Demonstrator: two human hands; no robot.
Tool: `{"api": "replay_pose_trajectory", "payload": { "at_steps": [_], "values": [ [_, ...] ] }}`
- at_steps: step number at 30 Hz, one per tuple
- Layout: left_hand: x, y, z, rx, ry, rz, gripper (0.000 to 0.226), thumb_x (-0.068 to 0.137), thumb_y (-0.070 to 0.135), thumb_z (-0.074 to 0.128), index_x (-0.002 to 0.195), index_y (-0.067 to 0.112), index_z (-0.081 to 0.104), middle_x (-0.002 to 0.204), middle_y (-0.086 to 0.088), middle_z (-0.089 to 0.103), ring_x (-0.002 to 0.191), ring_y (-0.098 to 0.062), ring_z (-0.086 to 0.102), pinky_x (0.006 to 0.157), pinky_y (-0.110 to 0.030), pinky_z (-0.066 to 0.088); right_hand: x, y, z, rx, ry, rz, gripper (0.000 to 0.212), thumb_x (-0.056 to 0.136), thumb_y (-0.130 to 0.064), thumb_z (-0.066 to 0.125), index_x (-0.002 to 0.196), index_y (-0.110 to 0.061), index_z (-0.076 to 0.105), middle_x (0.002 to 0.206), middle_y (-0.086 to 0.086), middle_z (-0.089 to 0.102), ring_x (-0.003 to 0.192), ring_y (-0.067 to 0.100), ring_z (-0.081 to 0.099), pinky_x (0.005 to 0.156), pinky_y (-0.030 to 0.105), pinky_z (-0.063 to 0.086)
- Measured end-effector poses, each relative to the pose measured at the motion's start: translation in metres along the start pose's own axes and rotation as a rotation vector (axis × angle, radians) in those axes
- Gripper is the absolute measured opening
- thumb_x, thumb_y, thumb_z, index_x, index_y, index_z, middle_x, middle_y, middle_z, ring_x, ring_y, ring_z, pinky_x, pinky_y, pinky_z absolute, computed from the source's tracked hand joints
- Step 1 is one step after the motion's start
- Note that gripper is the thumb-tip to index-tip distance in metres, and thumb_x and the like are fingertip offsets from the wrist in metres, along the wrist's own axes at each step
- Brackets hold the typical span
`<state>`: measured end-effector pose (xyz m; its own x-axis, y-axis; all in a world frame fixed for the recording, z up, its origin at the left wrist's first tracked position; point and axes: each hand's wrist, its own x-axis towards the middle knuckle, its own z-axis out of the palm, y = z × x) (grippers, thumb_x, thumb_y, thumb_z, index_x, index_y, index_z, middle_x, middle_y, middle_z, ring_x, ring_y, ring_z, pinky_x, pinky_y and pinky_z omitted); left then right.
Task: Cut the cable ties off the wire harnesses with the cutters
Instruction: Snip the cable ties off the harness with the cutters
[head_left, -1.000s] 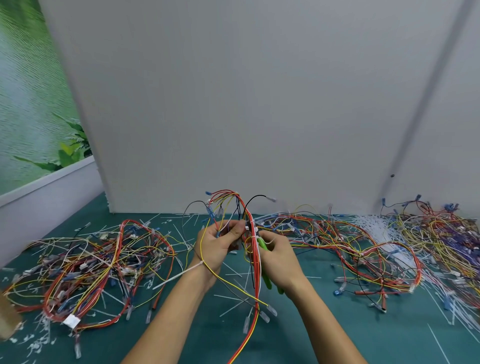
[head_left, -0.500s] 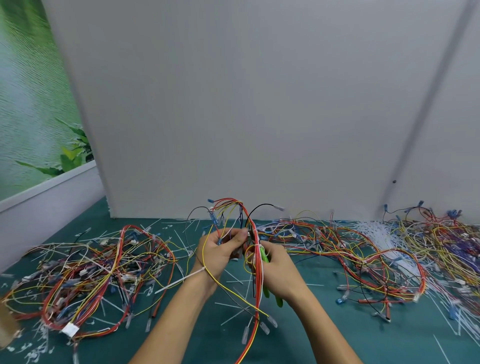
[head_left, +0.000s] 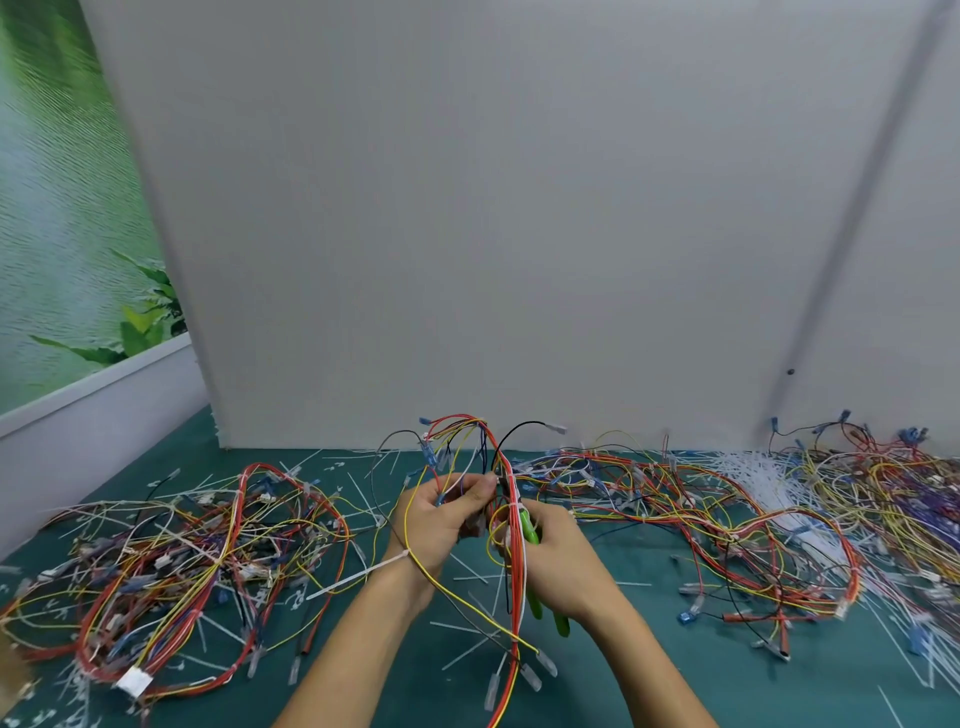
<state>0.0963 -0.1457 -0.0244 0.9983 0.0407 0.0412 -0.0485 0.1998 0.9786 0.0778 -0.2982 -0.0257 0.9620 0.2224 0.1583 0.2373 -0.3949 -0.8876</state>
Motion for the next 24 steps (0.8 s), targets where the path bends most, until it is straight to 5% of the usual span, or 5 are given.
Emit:
{"api": "replay_pose_trajectory", "payload": {
  "at_steps": [3,8,18,24],
  "values": [
    [0.001,-0.0015,-0.0004,-0.026,-0.004,-0.013,0.064,0.061,0.038,0.085,0.105,-0.006,0.071,0.097,-0.025,0.074,0.085,-0.032,0.07,0.086,-0.045,0.057,0.0001,0.0012,0.0,-0.028,0.002,0.008,0.022,0.094,-0.026,0.06,0.074,-0.019,0.058,0.059,-0.004,0.053,0.055,0.007,0.047,0.056,0.026,0.045],
    [0.0007,-0.0023,0.001,-0.057,-0.003,-0.029,0.062,0.061,0.035,0.085,0.105,-0.006,0.071,0.089,-0.018,0.075,0.075,-0.024,0.071,0.067,-0.03,0.056,-0.0017,-0.0027,-0.0002,-0.036,-0.011,0.007,0.02,0.084,-0.038,0.055,0.072,-0.021,0.054,0.059,-0.007,0.049,0.056,0.008,0.043,0.057,0.028,0.043],
    [0.0016,-0.0039,0.0012,-0.052,0.009,-0.018,0.058,0.065,0.035,0.083,0.106,-0.005,0.071,0.094,-0.021,0.075,0.079,-0.026,0.071,0.073,-0.035,0.057,-0.0035,-0.0051,-0.0002,-0.053,-0.01,0.011,0.027,0.079,-0.042,0.053,0.076,-0.015,0.058,0.065,-0.002,0.05,0.063,0.012,0.041,0.064,0.035,0.043],
    [0.0024,-0.0036,-0.0014,-0.053,0.009,-0.013,0.057,0.067,0.035,0.083,0.107,-0.005,0.071,0.094,-0.021,0.075,0.079,-0.026,0.071,0.075,-0.037,0.058,-0.0018,-0.0022,0.0013,-0.062,-0.028,0.009,0.018,0.093,-0.027,0.061,0.079,-0.017,0.061,0.065,-0.005,0.053,0.061,0.007,0.042,0.065,0.031,0.044]
  ]
}}
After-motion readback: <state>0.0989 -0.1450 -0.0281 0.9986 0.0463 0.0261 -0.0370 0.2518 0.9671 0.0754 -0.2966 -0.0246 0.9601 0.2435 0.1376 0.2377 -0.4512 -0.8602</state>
